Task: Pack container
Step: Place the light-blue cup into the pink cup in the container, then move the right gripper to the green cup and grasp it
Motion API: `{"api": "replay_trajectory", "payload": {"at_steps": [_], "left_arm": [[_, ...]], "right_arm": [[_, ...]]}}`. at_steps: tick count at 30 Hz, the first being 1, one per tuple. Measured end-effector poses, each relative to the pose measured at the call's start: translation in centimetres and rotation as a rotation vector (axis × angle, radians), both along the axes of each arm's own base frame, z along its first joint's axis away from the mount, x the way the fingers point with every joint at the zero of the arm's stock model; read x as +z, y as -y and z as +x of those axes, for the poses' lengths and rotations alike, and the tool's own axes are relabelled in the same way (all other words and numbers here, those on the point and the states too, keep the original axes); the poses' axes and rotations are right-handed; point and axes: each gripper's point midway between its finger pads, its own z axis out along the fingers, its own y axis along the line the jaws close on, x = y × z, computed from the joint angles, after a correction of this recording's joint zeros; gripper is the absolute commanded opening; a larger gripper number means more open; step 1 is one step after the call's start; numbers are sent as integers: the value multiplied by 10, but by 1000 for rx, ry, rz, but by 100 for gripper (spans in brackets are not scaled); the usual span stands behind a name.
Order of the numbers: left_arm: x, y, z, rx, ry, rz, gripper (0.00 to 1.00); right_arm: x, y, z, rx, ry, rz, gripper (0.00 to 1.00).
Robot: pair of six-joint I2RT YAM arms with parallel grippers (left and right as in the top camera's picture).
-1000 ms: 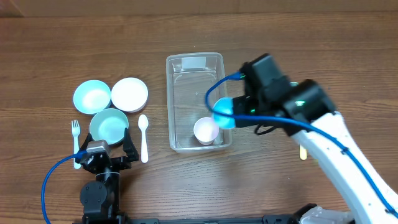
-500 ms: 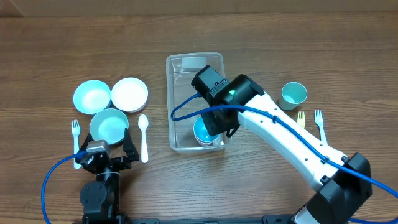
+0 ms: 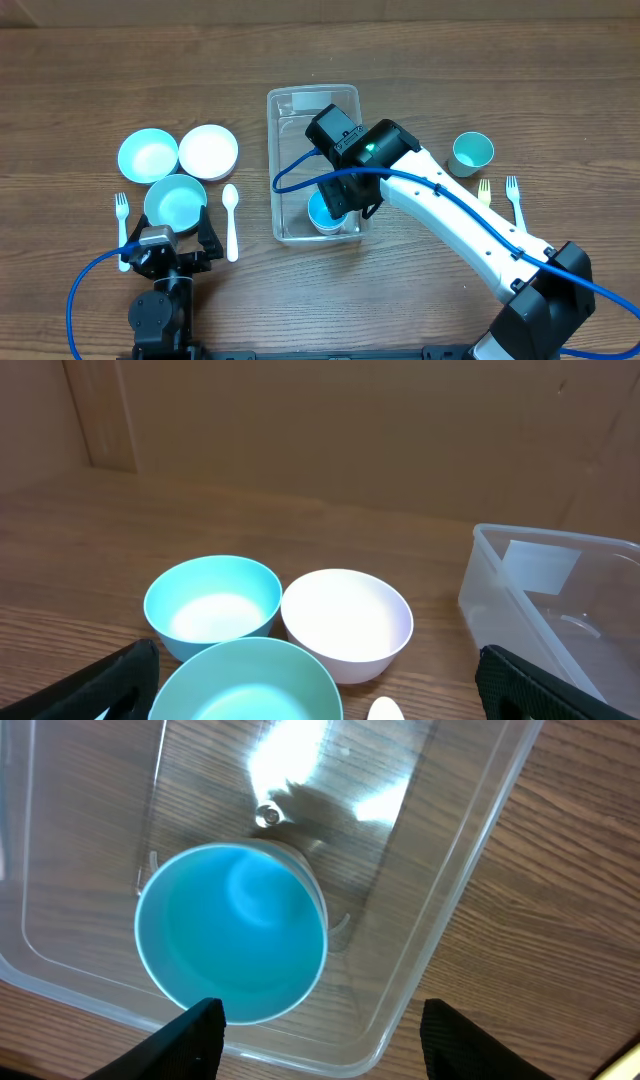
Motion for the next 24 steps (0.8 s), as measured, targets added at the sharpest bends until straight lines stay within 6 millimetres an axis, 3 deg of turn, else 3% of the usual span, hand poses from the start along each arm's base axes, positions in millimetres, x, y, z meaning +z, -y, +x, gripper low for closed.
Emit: {"api": "replay_trajectory", "payload": {"at_steps": [3,5,8,10,11,13,15,16,20,24], "left_arm": [[0,0,0,0,0,0,100],[0,0,0,0,0,0,100],[0,0,0,0,0,0,100],[0,0,0,0,0,0,100],[0,0,0,0,0,0,100],[0,0,0,0,0,0,100],[0,0,0,0,0,0,100],[0,0,0,0,0,0,100],[0,0,0,0,0,0,100],[0,0,0,0,0,0,100]], "right_arm": [[7,15,0,-60,7,-22,70],[25,37,8,-149,42,-2,72],[65,98,25,-361,124,42,76],[81,150,30,-524,152,33,75],[82,165,32,-571,153,27,73],[78,207,41,-711,150,9,70],[74,221,48,-760,153,10,69],[67,238,58,-815,157,14,69],[47,256,73,-877,153,26,69],[13,265,84,-902,111,14,68]]}}
